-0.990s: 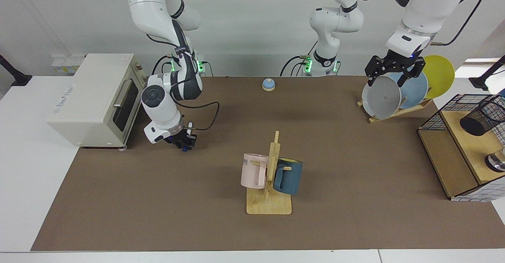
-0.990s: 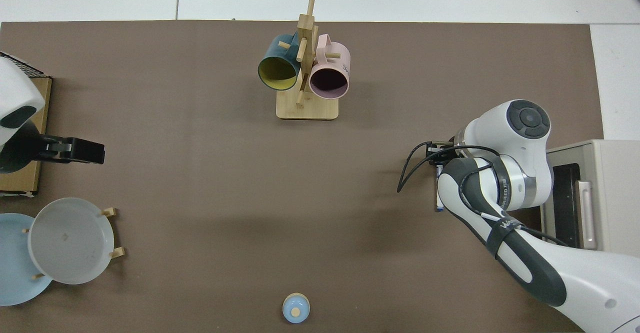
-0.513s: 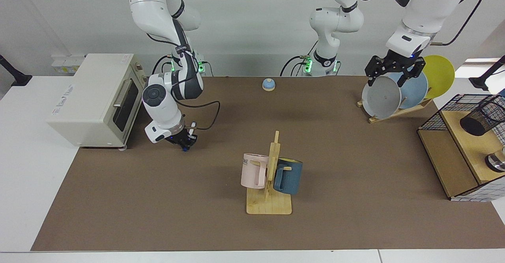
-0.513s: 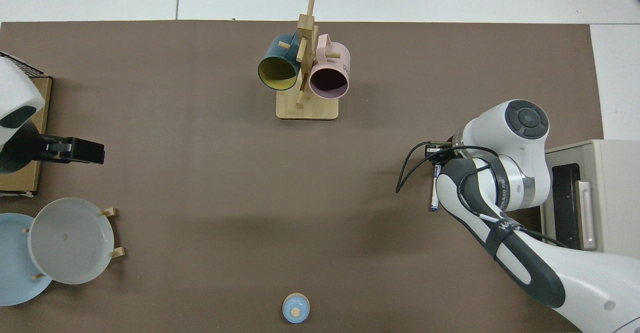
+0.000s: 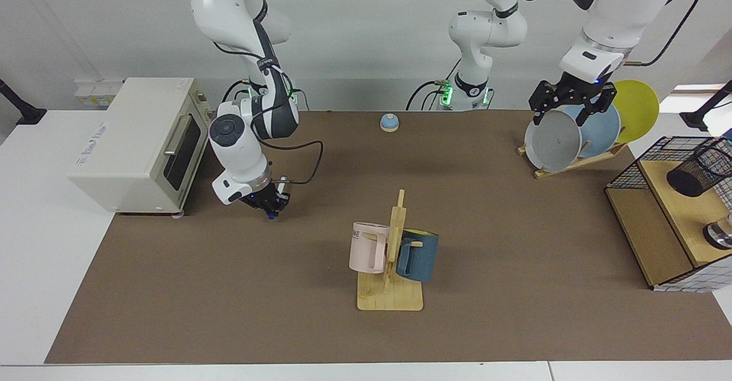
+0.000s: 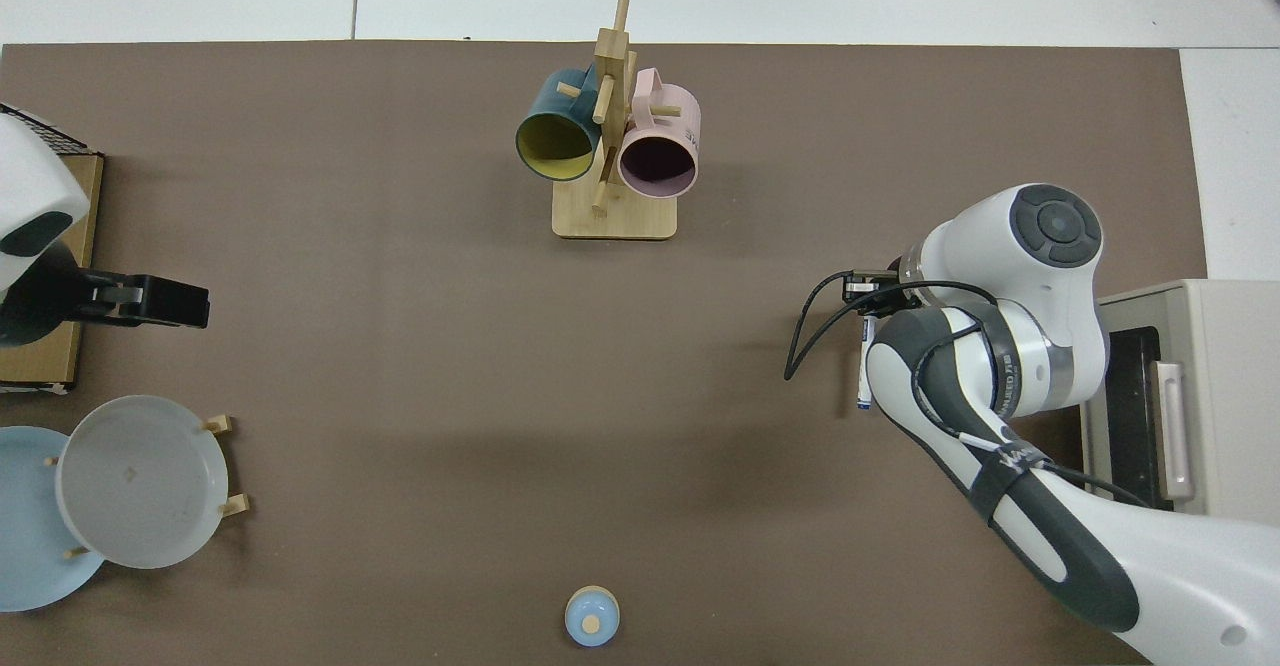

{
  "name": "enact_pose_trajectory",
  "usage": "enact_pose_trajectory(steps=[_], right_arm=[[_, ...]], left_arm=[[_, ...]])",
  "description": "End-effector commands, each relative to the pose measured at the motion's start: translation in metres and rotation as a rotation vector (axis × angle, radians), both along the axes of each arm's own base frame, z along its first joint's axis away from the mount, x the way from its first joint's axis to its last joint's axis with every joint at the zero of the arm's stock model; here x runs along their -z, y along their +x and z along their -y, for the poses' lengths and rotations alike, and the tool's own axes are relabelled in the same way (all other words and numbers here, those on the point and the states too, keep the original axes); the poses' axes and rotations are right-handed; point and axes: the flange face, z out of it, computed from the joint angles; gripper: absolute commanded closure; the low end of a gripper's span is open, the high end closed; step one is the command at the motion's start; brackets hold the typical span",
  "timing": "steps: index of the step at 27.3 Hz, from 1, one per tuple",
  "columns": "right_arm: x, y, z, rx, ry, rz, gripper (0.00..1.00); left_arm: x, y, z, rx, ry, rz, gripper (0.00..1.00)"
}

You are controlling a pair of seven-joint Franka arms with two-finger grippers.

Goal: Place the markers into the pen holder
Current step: 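Lower the right gripper and close it on the white marker, then lift the marker with the right gripper while the left gripper reaches inward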

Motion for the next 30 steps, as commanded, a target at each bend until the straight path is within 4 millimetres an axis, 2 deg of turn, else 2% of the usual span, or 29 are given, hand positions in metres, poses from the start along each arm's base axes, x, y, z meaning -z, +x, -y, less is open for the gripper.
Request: enact_pose_trajectory(steps=[1, 7, 14, 20, 22, 26, 30], right_arm=[[-0.044, 0.003, -0.015, 0.016, 0.007, -0.008, 1.0], [-0.074, 0.005, -0.031, 0.056, 0.004, -0.015, 1.0], [-0.107, 0.001, -0.053, 0.112, -0.001, -0.023, 1.0], [-0.123, -0.006, -0.07, 0.166, 0.0, -0.019, 1.0], [-0.126, -0.01, -0.079, 0.186, 0.0, -0.018, 1.0], [-0.132, -0.014, -0.089, 0.235, -0.002, -0.031, 1.0], [-0.159, -0.011, -0.101, 0.279, 0.076, -0.043, 1.0]], left_arm=[[-0.005, -0.004, -0.001, 0.004, 0.018, -0.003, 0.0], [-0.004, -0.004, -0.001, 0.007, 0.018, -0.003, 0.0], [-0.006, -0.004, 0.012, 0.029, 0.013, 0.003, 0.0], [-0.004, -0.008, 0.026, 0.059, 0.013, -0.014, 0.0], [-0.004, -0.013, 0.042, 0.108, 0.016, -0.021, 0.0], [-0.005, -0.016, 0.053, 0.221, 0.014, -0.023, 0.0], [-0.003, -0.018, 0.062, 0.351, -0.003, -0.029, 0.0]])
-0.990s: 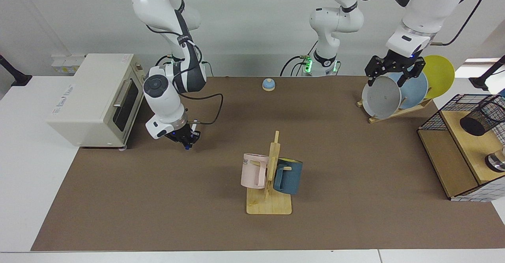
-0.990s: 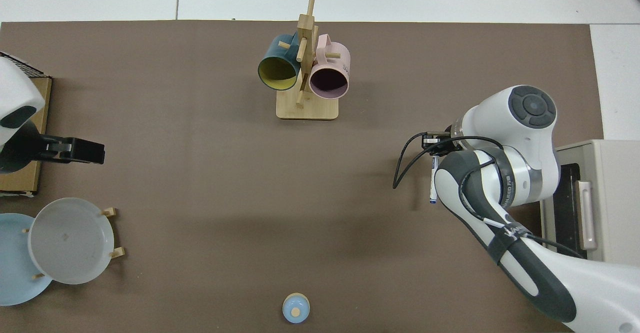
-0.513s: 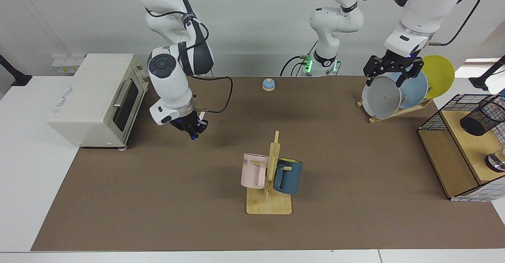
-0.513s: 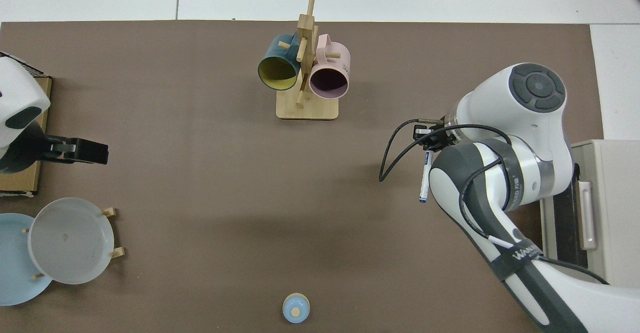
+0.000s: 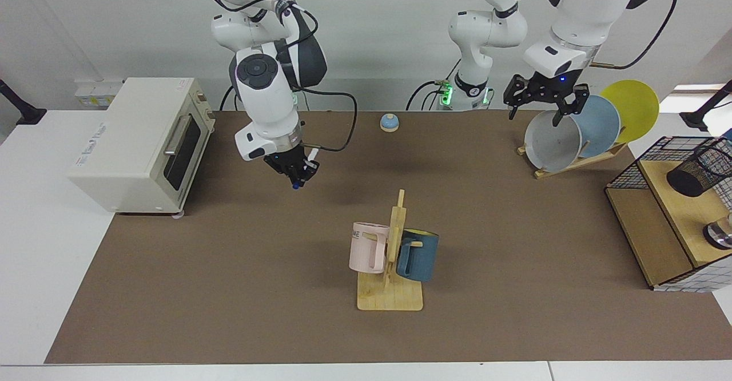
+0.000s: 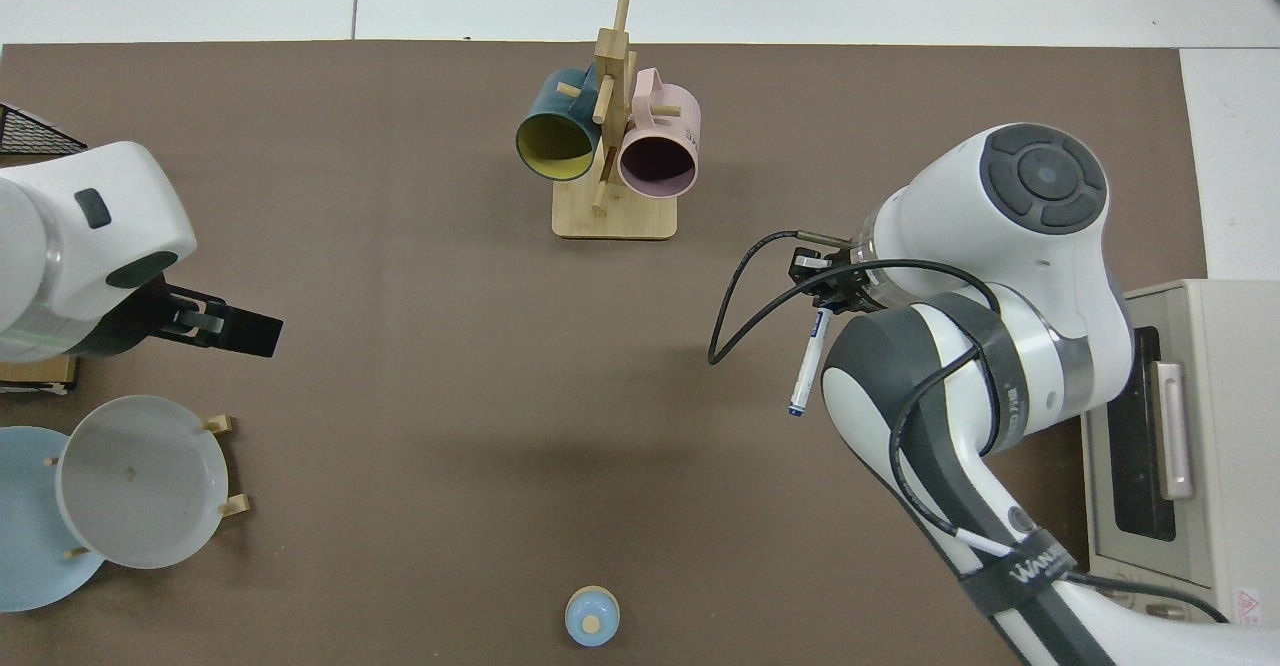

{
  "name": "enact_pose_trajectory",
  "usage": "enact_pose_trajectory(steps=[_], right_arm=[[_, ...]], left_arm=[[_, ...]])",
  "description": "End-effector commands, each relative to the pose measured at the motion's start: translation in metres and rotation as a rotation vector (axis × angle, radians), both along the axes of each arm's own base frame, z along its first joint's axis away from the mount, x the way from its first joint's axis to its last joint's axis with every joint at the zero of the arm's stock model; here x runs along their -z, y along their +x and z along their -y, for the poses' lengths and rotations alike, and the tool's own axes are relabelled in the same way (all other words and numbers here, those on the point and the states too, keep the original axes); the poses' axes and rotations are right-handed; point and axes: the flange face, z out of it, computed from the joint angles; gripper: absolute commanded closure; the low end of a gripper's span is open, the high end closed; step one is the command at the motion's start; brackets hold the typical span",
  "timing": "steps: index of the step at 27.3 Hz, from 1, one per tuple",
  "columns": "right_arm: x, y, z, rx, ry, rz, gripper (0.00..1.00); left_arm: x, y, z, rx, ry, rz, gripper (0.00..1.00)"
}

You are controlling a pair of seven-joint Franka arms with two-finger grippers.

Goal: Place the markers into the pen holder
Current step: 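Lift the marker with the right gripper while the left gripper reaches inward, then carry the marker toward the left gripper while the left gripper approaches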

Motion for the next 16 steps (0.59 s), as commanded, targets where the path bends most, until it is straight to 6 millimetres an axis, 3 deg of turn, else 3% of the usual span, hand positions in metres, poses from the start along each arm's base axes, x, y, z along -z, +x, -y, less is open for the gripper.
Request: enact_pose_trajectory(steps=[1, 7, 11, 16], right_arm=[[-0.031, -0.002, -0.01, 0.077, 0.079, -0.037, 1.0], [-0.048, -0.001, -0.016, 0.172, 0.107, -0.044, 1.0], [-0.064, -0.003, -0.037, 0.246, 0.141, -0.044, 1.0], [-0.065, -0.011, -0.055, 0.324, 0.129, -0.076, 1.0]], left_arm=[[-0.003, -0.009, 0.008, 0.163, -0.032, -0.017, 0.0], [-0.002, -0.014, 0.016, 0.317, -0.108, -0.042, 0.0], [-0.003, -0.019, 0.022, 0.44, -0.165, -0.054, 0.0], [-0.003, -0.029, 0.034, 0.518, -0.226, -0.077, 0.0]])
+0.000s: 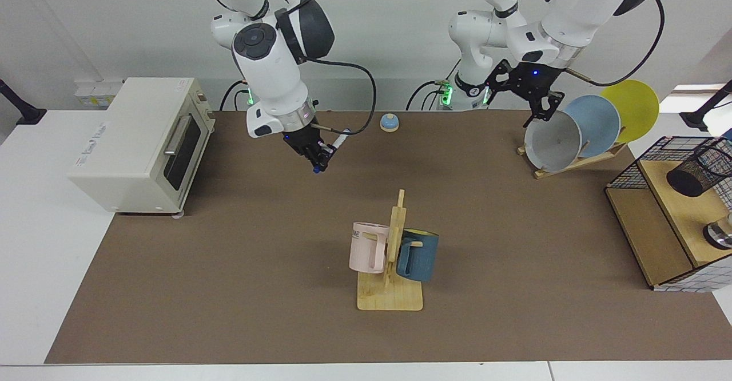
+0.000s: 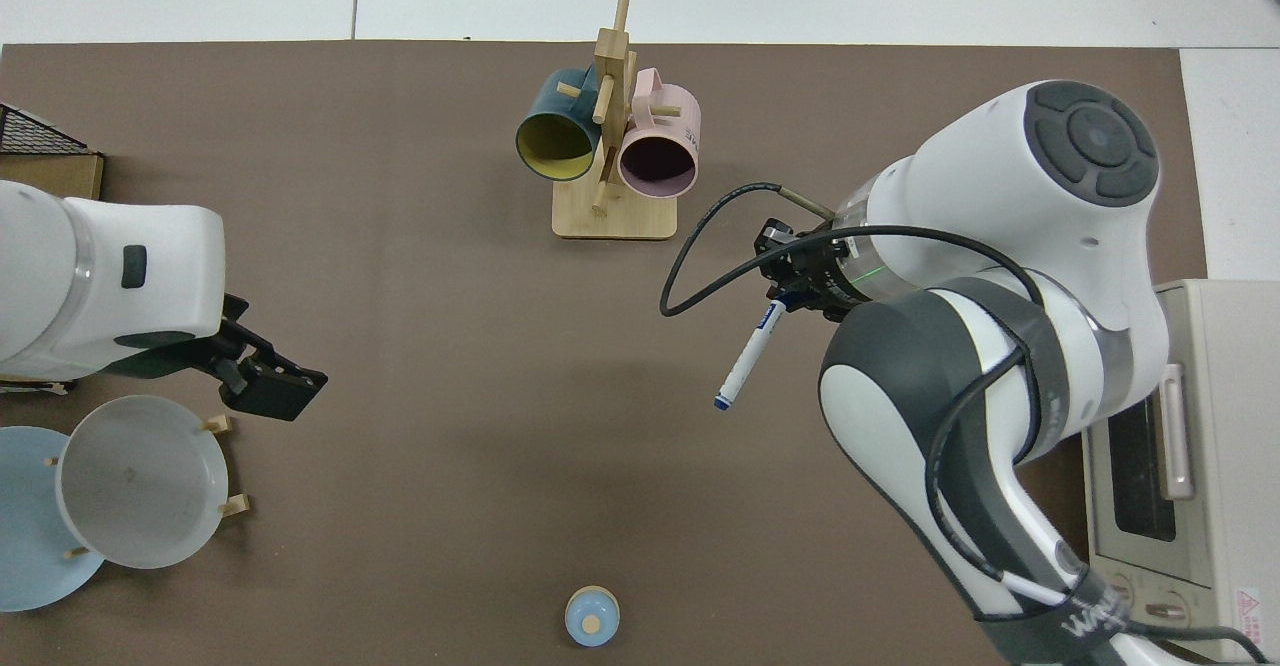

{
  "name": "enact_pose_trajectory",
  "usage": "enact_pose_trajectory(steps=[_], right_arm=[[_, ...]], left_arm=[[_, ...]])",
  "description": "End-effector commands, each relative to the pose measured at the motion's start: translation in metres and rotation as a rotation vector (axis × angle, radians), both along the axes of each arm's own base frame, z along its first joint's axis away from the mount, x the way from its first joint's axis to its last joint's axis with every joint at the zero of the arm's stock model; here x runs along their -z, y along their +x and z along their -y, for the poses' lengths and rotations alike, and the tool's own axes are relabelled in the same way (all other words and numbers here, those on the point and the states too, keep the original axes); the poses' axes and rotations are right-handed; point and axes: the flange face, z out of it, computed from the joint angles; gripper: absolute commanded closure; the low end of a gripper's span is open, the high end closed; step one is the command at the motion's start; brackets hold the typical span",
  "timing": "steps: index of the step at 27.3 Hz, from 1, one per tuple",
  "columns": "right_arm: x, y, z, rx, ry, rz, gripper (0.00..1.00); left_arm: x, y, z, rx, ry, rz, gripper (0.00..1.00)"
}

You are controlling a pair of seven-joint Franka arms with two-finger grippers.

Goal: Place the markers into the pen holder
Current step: 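Carry the marker toward the left gripper while the left gripper approaches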

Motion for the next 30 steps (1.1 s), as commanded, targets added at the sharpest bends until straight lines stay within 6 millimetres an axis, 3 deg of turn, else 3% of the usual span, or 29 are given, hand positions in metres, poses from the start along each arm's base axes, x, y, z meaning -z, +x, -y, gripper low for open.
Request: enact_pose_trajectory(steps=[1, 5, 13, 16, 26, 30], right_arm=[[-0.007, -0.007, -0.018, 0.095, 0.012, -0.044, 1.0], [-0.015, -0.011, -0.032, 0.152, 0.051, -0.064, 1.0], [-0.019, -0.01, -0.041, 0.308, 0.152, -0.133, 1.0], [-0.019, -0.015, -0.055, 0.336, 0.182, -0.157, 1.0], [-0.014, -0.025, -0.081, 0.385, 0.247, -0.248, 1.0], [-0.017, -0.041, -0.108, 0.37, 0.267, -0.28, 1.0]], left_arm=[[-0.004, -0.019, 0.012, 0.097, -0.061, -0.024, 0.0], [-0.004, -0.032, 0.025, 0.166, -0.109, -0.028, 0.0], [0.006, -0.064, 0.06, 0.226, -0.148, 0.015, 0.0], [0.005, -0.076, 0.069, 0.234, -0.172, 0.019, 0.0], [0.005, -0.086, 0.093, 0.24, -0.176, 0.037, 0.0], [0.005, -0.093, 0.104, 0.237, -0.169, 0.036, 0.0]])
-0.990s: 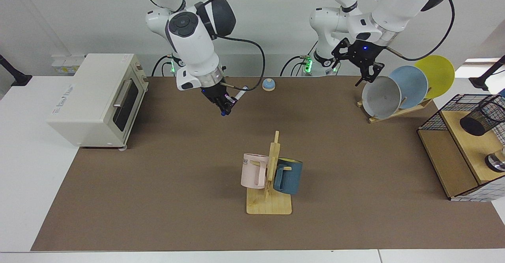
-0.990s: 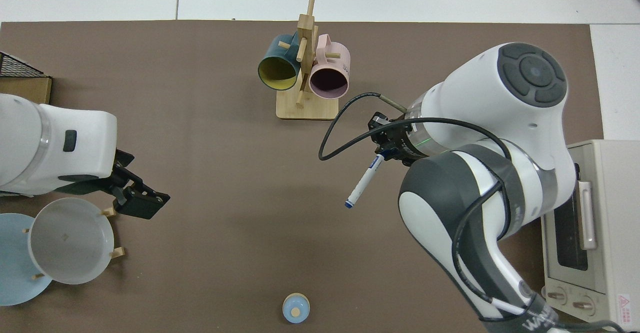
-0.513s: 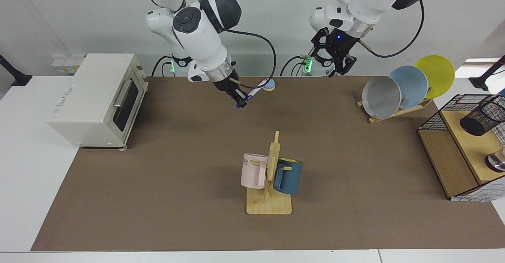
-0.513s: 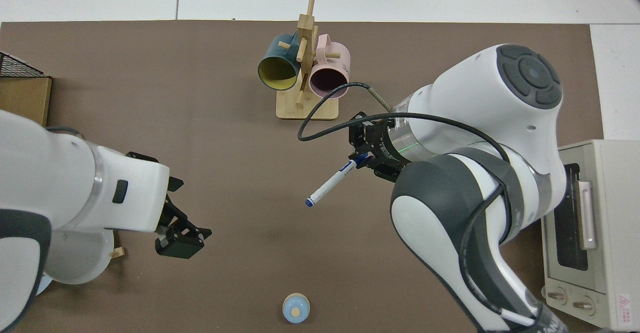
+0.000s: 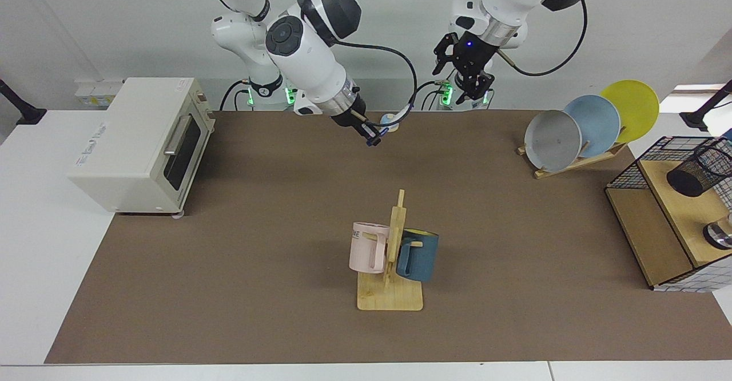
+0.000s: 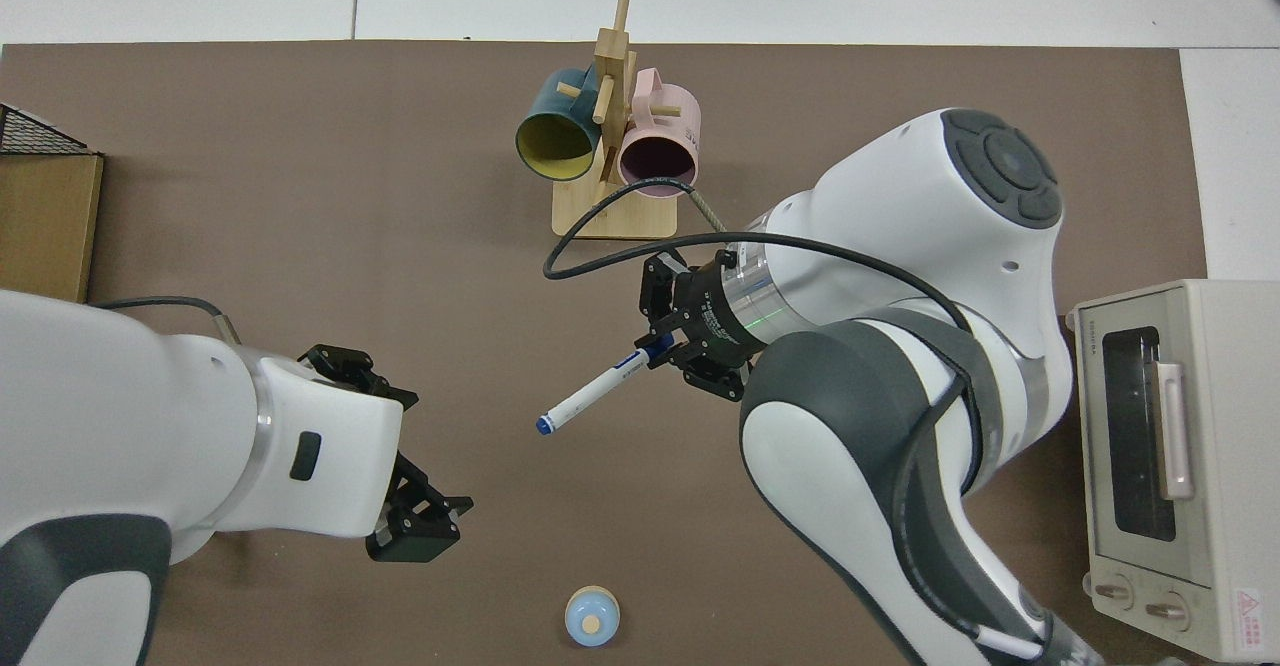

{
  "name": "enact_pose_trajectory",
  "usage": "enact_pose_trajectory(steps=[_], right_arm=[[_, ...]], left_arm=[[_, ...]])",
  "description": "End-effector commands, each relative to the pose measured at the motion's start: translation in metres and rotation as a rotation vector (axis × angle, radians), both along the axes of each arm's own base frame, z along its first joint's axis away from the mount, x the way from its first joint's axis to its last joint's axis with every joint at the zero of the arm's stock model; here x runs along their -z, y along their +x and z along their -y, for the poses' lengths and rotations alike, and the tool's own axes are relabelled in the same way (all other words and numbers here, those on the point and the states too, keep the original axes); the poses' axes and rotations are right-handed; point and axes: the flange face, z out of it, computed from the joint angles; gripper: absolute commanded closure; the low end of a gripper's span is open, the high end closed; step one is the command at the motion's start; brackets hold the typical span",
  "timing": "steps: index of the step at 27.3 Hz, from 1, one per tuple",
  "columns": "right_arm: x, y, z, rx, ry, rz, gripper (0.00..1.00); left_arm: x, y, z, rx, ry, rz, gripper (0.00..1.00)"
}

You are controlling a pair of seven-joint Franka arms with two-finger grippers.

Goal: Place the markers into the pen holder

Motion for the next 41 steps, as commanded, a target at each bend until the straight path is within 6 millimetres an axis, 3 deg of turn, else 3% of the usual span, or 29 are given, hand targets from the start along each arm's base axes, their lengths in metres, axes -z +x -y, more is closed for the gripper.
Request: enact_pose_trajectory(steps=[1, 15, 26, 31, 41], right_arm=[[-0.005, -0.015, -0.033, 0.01, 0.035, -0.035, 1.0], [-0.007, -0.027, -0.043, 0.017, 0.016, -0.082, 1.0], [-0.027, -0.042, -0.07, -0.008, 0.049, -0.073, 1.0], [-0.033, -0.039, -0.067, -0.002, 0.058, -0.065, 1.0], [-0.041, -0.042, -0.07, -0.009, 0.061, -0.067, 1.0]], left_arm=[[0.002, -0.014, 0.009, -0.02, -0.016, 0.014, 0.0], [0.006, -0.021, 0.014, -0.014, -0.011, 0.022, 0.03], [0.005, -0.027, 0.023, -0.027, -0.004, 0.024, 0.08], [0.006, -0.027, 0.023, -0.042, -0.001, 0.016, 0.42], [0.007, -0.028, 0.02, -0.042, 0.016, 0.008, 0.89]])
